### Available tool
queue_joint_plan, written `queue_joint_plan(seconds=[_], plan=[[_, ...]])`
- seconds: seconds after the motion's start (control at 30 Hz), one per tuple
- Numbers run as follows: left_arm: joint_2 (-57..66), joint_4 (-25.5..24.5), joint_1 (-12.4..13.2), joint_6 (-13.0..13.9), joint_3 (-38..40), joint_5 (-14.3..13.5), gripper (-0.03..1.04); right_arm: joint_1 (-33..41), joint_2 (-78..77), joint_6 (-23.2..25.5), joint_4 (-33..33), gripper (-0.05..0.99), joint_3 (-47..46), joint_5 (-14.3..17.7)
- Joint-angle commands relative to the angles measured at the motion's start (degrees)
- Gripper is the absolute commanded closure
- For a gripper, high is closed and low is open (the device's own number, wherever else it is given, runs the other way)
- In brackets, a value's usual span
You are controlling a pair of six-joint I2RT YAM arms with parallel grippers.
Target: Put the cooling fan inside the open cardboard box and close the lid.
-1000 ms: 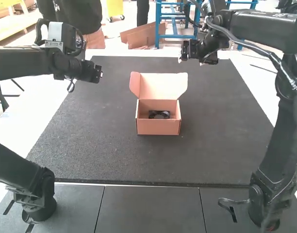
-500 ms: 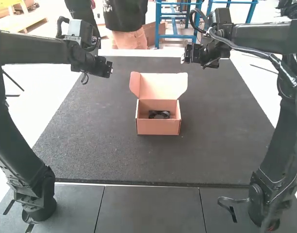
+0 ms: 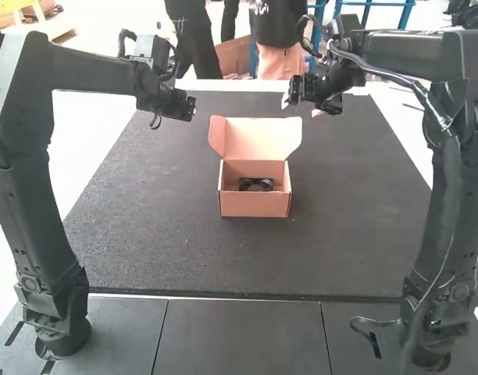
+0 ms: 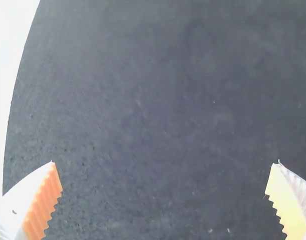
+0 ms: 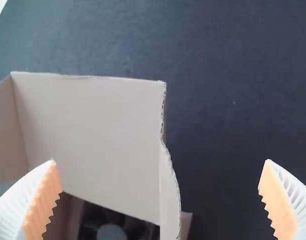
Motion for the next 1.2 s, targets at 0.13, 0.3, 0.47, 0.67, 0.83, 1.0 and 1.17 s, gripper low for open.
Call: queue_joint_plan(seconds=[0.13, 0.3, 0.47, 0.67, 0.83, 1.0, 1.17], plan=[[1.58, 0.03, -0.32, -1.01, 3.26, 1.17, 0.04, -0.95, 2.28, 1.08, -5.20, 0.03, 6.18, -4.62], [1.75, -1.99, -0.40, -2.94, 4.14, 7.32, 0.04, -0.95, 3.08, 1.43, -7.31, 0.04, 7.06, -5.32], [1.75, -4.45, -1.37, -3.82, 4.40, 11.36, 0.04, -0.78, 3.60, 1.78, -8.63, 0.05, 7.06, -6.02], [1.67, -6.12, -2.69, -3.91, 4.75, 14.35, 0.04, -0.60, 3.60, 1.60, -9.68, 0.06, 7.14, -6.20], [1.67, -6.65, -3.66, -4.09, 5.28, 15.23, 0.04, -0.69, 3.60, 1.78, -9.77, 0.09, 7.14, -6.29], [1.67, -6.65, -4.09, -4.17, 5.28, 15.23, 0.04, -0.60, 3.60, 1.78, -9.77, 0.16, 7.14, -6.46], [1.49, -6.65, -4.18, -4.70, 5.28, 15.14, 0.04, -0.51, 3.60, 1.87, -10.21, 0.32, 6.79, -7.69]])
